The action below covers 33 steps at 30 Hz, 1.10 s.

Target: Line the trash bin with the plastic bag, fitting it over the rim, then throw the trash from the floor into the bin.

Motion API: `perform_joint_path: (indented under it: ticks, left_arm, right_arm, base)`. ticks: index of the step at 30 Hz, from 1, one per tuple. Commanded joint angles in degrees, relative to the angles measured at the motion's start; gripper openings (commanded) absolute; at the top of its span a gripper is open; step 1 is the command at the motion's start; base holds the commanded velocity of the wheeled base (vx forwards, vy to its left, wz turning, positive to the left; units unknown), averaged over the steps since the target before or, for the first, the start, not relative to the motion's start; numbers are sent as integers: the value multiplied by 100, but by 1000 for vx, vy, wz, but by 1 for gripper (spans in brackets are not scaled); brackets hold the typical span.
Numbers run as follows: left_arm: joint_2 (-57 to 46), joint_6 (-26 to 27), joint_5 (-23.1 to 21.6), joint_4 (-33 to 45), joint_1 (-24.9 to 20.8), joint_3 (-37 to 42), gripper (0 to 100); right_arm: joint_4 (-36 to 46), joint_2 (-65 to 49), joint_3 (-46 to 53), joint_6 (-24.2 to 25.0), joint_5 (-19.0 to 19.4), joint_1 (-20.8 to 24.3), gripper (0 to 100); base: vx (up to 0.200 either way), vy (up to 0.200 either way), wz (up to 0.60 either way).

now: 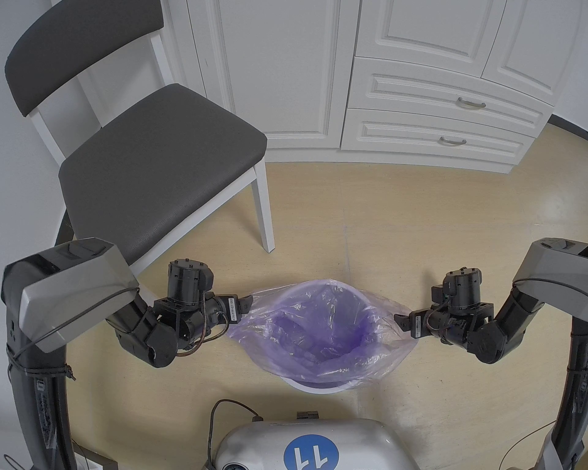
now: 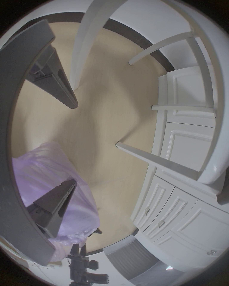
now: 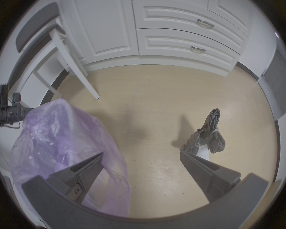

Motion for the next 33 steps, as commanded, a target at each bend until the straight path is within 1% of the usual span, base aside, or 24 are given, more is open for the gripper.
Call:
perform_joint_path:
  ticks: [1, 7, 10, 14, 16, 17, 18, 20, 22, 23, 25, 32, 33]
  left_arm:
    - [-495, 87, -5, -49, -61, 392, 100]
    - [-513, 87, -5, -321, -105, 427, 100]
    - [-636, 104, -5, -418, -123, 541, 100]
    - [-856, 104, -5, -418, -219, 691, 100]
    - [-961, 104, -5, -418, -263, 761, 100]
    - [-961, 104, -5, -418, -263, 761, 100]
    - [-1023, 113, -5, -418, -307, 814, 100]
    - [-1023, 113, -5, -418, -307, 814, 100]
    - [-1119, 113, -5, -418, -342, 858, 100]
    - [-1119, 113, -5, -418, -342, 858, 100]
    - [-1128, 113, -5, -418, -342, 866, 100]
    - [-1128, 113, -5, -418, -360, 866, 100]
    - [-1128, 113, -5, -427, -360, 858, 100]
  right_arm:
    - [0, -559, 373, -214, 12, 127, 100]
    - [9, -735, 461, -249, 12, 135, 100]
    - [18, -945, 645, -266, 20, 232, 100]
    - [27, -1148, 979, -618, 20, 399, 100]
    - [27, -1148, 1137, -776, 29, 469, 100]
    - [27, -1148, 1137, -776, 29, 469, 100]
    - [27, -1104, 1243, -908, 20, 540, 100]
    - [27, -1104, 1243, -908, 20, 540, 100]
    - [36, -1069, 1384, -1101, 29, 592, 100]
    - [36, -1069, 1384, -1101, 29, 592, 100]
    - [36, -1060, 1480, -1198, 29, 689, 100]
    - [36, -919, 1612, -1207, 29, 1050, 100]
    - [36, -849, 1630, -1207, 29, 1155, 100]
  base:
    - [0, 0, 0]
    - [0, 0, 0]
    - [0, 0, 0]
    - [0, 0, 0]
    - [0, 0, 0]
    - [0, 0, 0]
    - [0, 0, 0]
    - [0, 0, 0]
    - [0, 0, 0]
    - [0, 0, 0]
    - [0, 0, 0]
    - [0, 0, 0]
    - [0, 0, 0]
